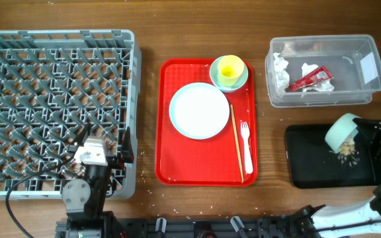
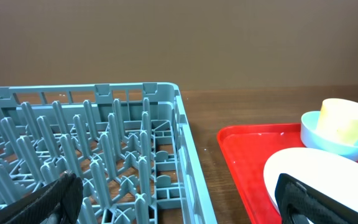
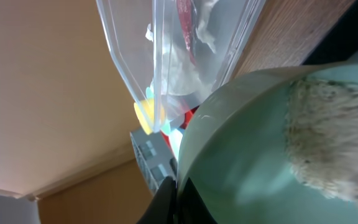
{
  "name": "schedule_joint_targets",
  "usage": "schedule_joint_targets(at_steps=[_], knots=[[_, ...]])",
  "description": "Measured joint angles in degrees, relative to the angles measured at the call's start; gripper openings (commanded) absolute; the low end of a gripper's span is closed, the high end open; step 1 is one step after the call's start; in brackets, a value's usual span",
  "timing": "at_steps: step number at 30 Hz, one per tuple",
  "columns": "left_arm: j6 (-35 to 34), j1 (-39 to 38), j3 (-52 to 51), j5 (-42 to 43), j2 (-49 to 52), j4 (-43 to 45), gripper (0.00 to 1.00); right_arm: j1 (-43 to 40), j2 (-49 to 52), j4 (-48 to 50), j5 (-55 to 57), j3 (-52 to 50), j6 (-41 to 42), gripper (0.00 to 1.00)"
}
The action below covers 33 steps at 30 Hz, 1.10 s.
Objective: Sort waste into correct bins and load items into the dishwasher rack
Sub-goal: 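Carry the bowl to the black tray and tip the rice out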
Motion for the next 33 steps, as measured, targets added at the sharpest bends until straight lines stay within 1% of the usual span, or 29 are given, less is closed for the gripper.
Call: schedule_joint_targets(at_steps=[2,4,5,6,9,11,14,16,18,19,20,21,22,23,25,26,28,31,32,33], knots=[[0.0,0.0,0.0,0.0,0.0,0.0,1.00,0.0,0.0,-3.2,-1.1,0.0,-1.0,0.04],[0.0,0.0,0.0,0.0,0.0,0.0,1.00,0.0,0.0,0.0,-1.0,0.0,0.2,0.04],[0.0,0.0,0.0,0.0,0.0,0.0,1.00,-0.1,0.1,-0.5,-0.8,0.0,1.2,0.04],[0.0,0.0,0.0,0.0,0.0,0.0,1.00,-0.1,0.1,-2.9,-1.3,0.0,0.0,0.04],[0.0,0.0,0.0,0.0,0.0,0.0,1.00,-0.1,0.1,-0.5,-1.9,0.0,-0.1,0.04],[0.0,0.0,0.0,0.0,0.0,0.0,1.00,-0.1,0.1,-2.7,-2.3,0.0,-0.6,0.04],[0.0,0.0,0.0,0.0,0.0,0.0,1.00,-0.1,0.1,-1.3,-2.0,0.0,0.4,0.04],[0.0,0.0,0.0,0.0,0.0,0.0,1.00,-0.1,0.1,-4.5,-3.3,0.0,-2.4,0.04],[0.0,0.0,0.0,0.0,0.0,0.0,1.00,-0.1,0.1,-1.3,-3.1,0.0,-1.0,0.04],[0.0,0.0,0.0,0.0,0.0,0.0,1.00,-0.1,0.1,-1.4,-2.7,0.0,0.1,0.04],[0.0,0.0,0.0,0.0,0.0,0.0,1.00,-0.1,0.1,-3.4,-3.4,0.0,-0.8,0.04],[0.0,0.0,0.0,0.0,0.0,0.0,1.00,-0.1,0.1,-2.4,-4.3,0.0,-1.9,0.04],[0.0,0.0,0.0,0.0,0.0,0.0,1.00,-0.1,0.1,1.1,-3.7,-0.1,0.3,0.04],[0.0,0.0,0.0,0.0,0.0,0.0,1.00,-0.2,0.1,1.7,-3.1,-0.1,1.7,0.04],[0.0,0.0,0.0,0.0,0.0,0.0,1.00,-0.2,0.2,-2.0,-4.4,0.0,-0.2,0.04],[0.0,0.0,0.0,0.0,0.0,0.0,1.00,-0.2,0.2,-2.8,-5.2,0.0,-1.4,0.04],[0.0,0.0,0.0,0.0,0.0,0.0,1.00,-0.2,0.2,-2.7,-5.3,0.0,-0.8,0.04],[0.0,0.0,0.0,0.0,0.0,0.0,1.00,-0.2,0.3,-11.4,-6.1,0.0,-2.3,0.04],[0.0,0.0,0.0,0.0,0.0,0.0,1.00,-0.3,0.3,-12.4,-6.5,0.0,-3.0,0.04],[0.0,0.0,0.0,0.0,0.0,0.0,1.00,-0.5,0.3,-9.0,-6.4,-0.1,-1.9,0.04]])
